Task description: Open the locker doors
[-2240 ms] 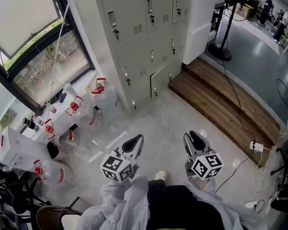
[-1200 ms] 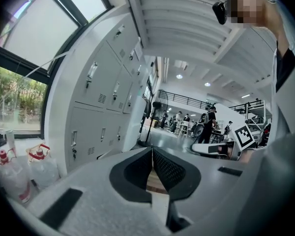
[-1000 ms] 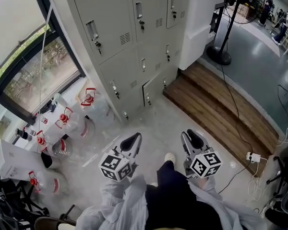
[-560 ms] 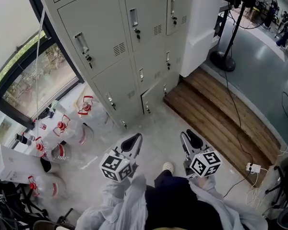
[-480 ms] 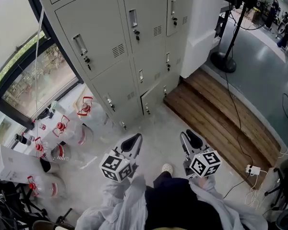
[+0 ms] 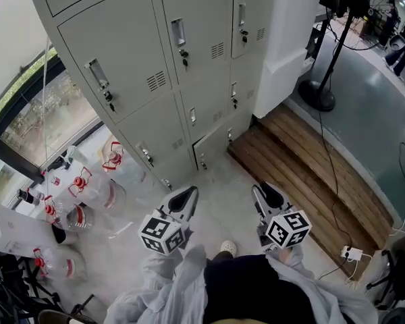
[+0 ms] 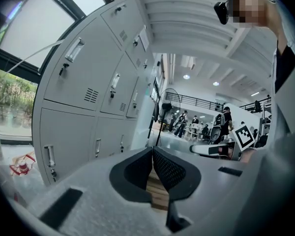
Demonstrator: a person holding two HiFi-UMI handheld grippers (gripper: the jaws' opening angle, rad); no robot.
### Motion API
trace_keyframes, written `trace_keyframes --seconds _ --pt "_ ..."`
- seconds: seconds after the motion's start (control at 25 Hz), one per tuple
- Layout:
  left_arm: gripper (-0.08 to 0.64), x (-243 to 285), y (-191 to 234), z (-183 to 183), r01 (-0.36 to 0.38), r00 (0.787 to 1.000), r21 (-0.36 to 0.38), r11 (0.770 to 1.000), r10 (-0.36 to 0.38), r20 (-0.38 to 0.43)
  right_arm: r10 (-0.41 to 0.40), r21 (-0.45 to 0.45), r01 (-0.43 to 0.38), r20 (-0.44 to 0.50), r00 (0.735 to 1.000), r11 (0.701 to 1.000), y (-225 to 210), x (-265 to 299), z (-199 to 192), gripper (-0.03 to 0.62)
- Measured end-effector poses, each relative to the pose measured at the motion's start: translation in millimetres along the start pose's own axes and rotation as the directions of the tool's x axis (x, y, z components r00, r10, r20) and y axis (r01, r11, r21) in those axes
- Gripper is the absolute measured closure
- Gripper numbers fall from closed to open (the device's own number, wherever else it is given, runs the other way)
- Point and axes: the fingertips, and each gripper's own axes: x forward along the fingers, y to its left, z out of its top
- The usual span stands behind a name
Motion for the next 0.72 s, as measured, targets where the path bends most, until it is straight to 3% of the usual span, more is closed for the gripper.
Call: trace_keyframes --seconds 0.28,0.72 --pt "0.551 22.2 -5.6 -4.0 -0.024 1.000 -0.002 1.000 0.024 0.000 0.028 0.002 -0.028 -0.009 1.000 1.000 -24.0 9.7 3.5 0.497" --pt "0.551 6.2 -4.2 -26.6 -0.094 0.993 -0.019 0.995 0.092 -0.067 0.075 0.066 -0.073 -0.039 0.996 0.995 -12.8 8.2 -21.9 0.497"
